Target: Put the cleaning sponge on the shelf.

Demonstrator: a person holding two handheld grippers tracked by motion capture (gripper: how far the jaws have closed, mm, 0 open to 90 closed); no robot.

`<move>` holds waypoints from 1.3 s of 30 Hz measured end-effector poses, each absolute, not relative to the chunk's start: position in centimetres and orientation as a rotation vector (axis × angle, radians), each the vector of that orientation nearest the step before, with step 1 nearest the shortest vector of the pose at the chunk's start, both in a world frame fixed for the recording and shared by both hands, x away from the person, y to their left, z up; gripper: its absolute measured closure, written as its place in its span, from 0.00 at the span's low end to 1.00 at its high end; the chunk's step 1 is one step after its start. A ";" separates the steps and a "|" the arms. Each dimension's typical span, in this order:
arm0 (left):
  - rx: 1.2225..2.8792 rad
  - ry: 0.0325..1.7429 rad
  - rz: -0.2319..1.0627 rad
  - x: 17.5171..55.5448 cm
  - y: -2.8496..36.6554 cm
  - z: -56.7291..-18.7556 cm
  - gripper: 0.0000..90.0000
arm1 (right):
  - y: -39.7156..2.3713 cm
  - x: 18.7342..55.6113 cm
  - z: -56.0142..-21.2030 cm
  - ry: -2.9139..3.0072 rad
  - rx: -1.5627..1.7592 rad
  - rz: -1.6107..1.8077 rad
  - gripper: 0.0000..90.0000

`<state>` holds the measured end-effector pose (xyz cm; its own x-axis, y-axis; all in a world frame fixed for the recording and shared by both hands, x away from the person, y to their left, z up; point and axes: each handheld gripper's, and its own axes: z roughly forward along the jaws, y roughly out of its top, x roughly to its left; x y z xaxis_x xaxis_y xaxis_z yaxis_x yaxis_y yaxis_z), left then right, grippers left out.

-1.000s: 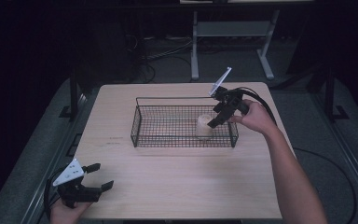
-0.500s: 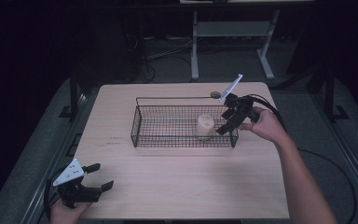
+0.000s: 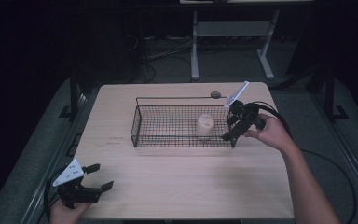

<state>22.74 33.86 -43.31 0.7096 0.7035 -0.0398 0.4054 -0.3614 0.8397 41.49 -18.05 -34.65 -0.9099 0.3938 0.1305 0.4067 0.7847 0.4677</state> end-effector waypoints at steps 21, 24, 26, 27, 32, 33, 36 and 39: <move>1.997 0.853 0.414 22.6 34.0 -43.3 0.15 | -18.4 39.5 -35.1 -2.956 -0.630 -0.766 0.21; 1.998 0.853 0.413 22.7 34.0 -43.3 0.15 | -18.5 39.3 -35.4 -2.950 -0.635 -0.761 0.21; 2.000 0.853 0.412 22.7 34.0 -43.3 0.15 | -18.6 39.1 -35.8 -2.945 -0.636 -0.732 0.20; 2.000 0.853 0.412 22.7 34.0 -43.3 0.15 | -18.6 39.1 -35.8 -2.945 -0.636 -0.732 0.20; 1.996 0.855 0.410 22.7 33.8 -43.4 0.15 | -19.1 38.4 -36.5 -2.935 -0.644 -0.742 0.20; 2.000 0.854 0.410 22.7 33.8 -43.4 0.15 | -19.2 38.3 -36.7 -2.932 -0.648 -0.748 0.20; 2.005 0.853 0.408 22.7 33.8 -43.4 0.15 | -19.6 37.7 -37.1 -2.923 -0.657 -0.750 0.20; 2.007 0.854 0.408 22.7 33.8 -43.4 0.15 | -19.9 37.3 -37.1 -2.927 -0.657 -0.757 0.20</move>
